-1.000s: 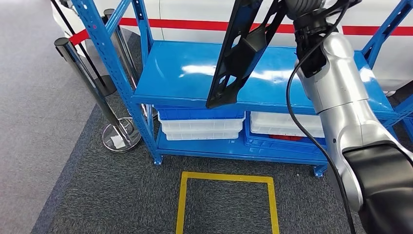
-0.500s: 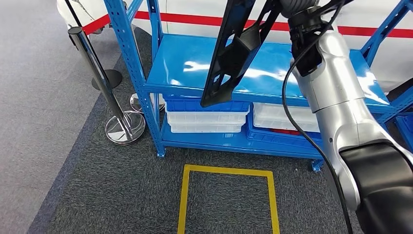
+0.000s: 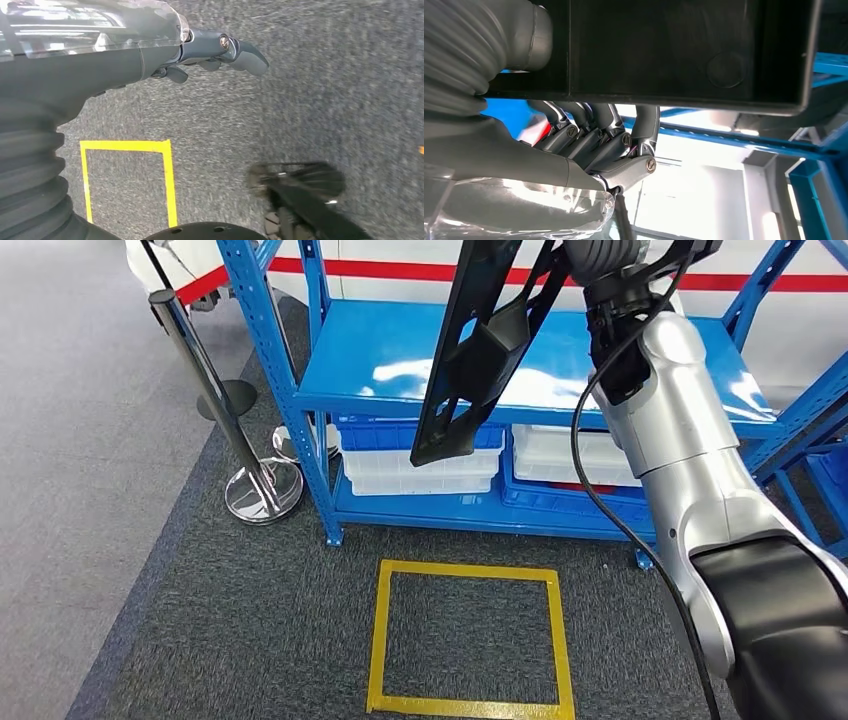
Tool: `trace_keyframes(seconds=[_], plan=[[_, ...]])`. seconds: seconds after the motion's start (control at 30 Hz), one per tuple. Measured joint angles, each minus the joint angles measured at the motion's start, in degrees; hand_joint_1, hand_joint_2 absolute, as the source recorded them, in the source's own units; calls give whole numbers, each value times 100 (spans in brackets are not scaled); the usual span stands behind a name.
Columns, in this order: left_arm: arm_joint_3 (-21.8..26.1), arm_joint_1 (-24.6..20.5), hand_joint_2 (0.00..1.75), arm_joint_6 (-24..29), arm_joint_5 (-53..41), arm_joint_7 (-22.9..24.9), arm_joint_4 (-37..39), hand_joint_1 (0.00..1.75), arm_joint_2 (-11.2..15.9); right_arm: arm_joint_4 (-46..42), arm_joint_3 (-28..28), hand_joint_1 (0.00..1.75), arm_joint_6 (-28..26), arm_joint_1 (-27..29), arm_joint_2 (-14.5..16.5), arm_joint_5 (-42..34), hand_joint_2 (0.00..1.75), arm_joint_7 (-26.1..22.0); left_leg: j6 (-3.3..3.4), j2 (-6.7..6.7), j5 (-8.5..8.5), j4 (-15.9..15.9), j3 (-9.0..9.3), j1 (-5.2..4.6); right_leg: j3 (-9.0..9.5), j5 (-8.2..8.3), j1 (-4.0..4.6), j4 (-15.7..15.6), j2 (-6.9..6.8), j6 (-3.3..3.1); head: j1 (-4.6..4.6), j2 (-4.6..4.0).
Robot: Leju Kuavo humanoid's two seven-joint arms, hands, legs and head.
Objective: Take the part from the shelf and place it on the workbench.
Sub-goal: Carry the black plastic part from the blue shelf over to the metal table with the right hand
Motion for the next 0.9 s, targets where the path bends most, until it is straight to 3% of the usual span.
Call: trace_keyframes(seconds=[0.03, 0.07, 0.1, 0.17, 0.2, 0.27, 0.3, 0.37, 0.43, 0.47, 0.5, 0.53, 0.6, 0.67, 0.73, 0.8, 0.83, 0.9], plan=[[0, -6, 175, -3, -6, -2, -1, 0, 1, 13, -1, 175, 3, 49, -3, 9, 175, -24, -33, 1, 161, -90, 151, 19, -101, 52, -22, 37, 0, 31, 0, 0], [-1, -12, 175, -7, -17, -4, -1, 0, 1, 22, -1, 175, 8, 91, -9, 15, 175, -50, -64, 3, 303, -365, 396, 44, -201, 94, -42, 93, 1, 66, 0, 0], [-2, -18, 175, -13, -27, -5, -1, 0, -4, 27, -3, 175, 13, 122, -20, 18, 175, -75, -95, 2, 331, -743, 689, 57, -301, 122, -51, 162, 2, 102, -1, 0], [-5, -22, 175, -25, -43, -10, 0, 0, -16, 32, -13, 175, 26, 173, -63, 17, 175, -128, -62, -16, 184, -1355, 1093, 55, -436, 171, -44, 286, 3, 172, 2, 0], [-6, -22, 175, -30, -43, -13, 1, 0, -24, 37, -20, 175, 34, 198, -89, 17, 175, -157, -19, -26, 105, -1478, 1154, 38, -470, 205, -37, 311, 4, 207, 1, 1], [-6, -16, 175, -32, -42, -17, 2, 0, -38, 59, -41, 175, 49, 265, -138, 30, 175, -214, 108, -16, 147, -1506, 1096, 28, -497, 259, -52, 314, 10, 284, 2, 1], [-5, -19, 175, -32, -41, -16, 2, 0, -42, 76, -54, 175, 51, 296, -163, 48, 175, -232, 168, -5, 201, -1508, 1058, 27, -531, 183, -72, 364, 18, 318, 1, 1], [-4, -26, 175, -32, -41, -15, 2, 0, -48, 113, -86, 175, 33, 336, -212, 126, 175, -258, 261, 15, 324, -1523, 950, 30, -685, -254, -98, 784, 36, 372, 2, 1], [-4, -29, 175, -32, -43, -14, 2, 0, -50, 147, -112, 175, -10, 361, -247, 235, 175, -283, 290, 16, 435, -1518, 808, 14, -901, -759, -101, 1558, 48, 406, 2, 1], [-4, -27, 175, -32, -43, -12, 2, 0, -52, 162, -122, 175, -42, 385, -256, 295, 175, -297, 292, 17, 487, -1514, 739, 5, -951, -863, -100, 1866, 53, 410, 2, 1], [-4, -25, 175, -31, -44, -10, 2, 0, -55, 175, -133, 175, -81, 417, -262, 357, 175, -309, 291, 17, 536, -1512, 676, -4, -916, -845, -98, 2000, 57, 401, 2, 1], [-4, -24, 175, -28, -44, -9, 2, 0, -57, 184, -144, 175, -126, 446, -267, 425, 175, -321, 288, 17, 581, -1511, 618, -12, -775, -734, -91, 1920, 61, 377, 2, 1], [-4, -25, 175, -14, -47, -8, 2, 0, -76, 186, -166, 175, -230, 471, -269, 578, 175, -350, 275, 12, 666, -1511, 526, -32, -210, -524, -51, 1188, 76, 261, 2, 1], [-4, -29, 175, 4, -50, -9, 2, 0, -105, 164, -187, 175, -329, 467, -274, 741, 175, -400, 225, 8, 749, -1525, 479, -35, 271, -517, 4, 451, 84, 162, 2, 1], [-4, -30, 175, 12, -52, -10, 2, 0, -126, 148, -211, 175, -385, 467, -302, 850, 175, -452, 149, 6, 842, -1573, 464, -14, 368, -515, 42, 226, 81, 124, 2, 0], [-4, -25, 175, 14, -52, -14, 2, 0, -138, 150, -239, 175, -404, 483, -333, 901, 175, -485, 91, 6, 823, -1568, 423, -12, 341, -379, 14, 120, 57, 63, 3, 0], [-3, -25, 175, 14, -51, -16, 2, 0, -141, 151, -253, 175, -409, 494, -343, 918, 175, -501, 75, 5, 691, -1458, 371, -20, 312, -304, -5, 67, 45, 27, 2, 0], [-2, -25, 175, 15, -49, -19, 2, 0, -140, 157, -292, 175, -422, 519, -372, 950, 175, -523, 53, 6, 203, -900, 197, -24, 200, -177, -16, 33, 48, -15, 1, 0]])
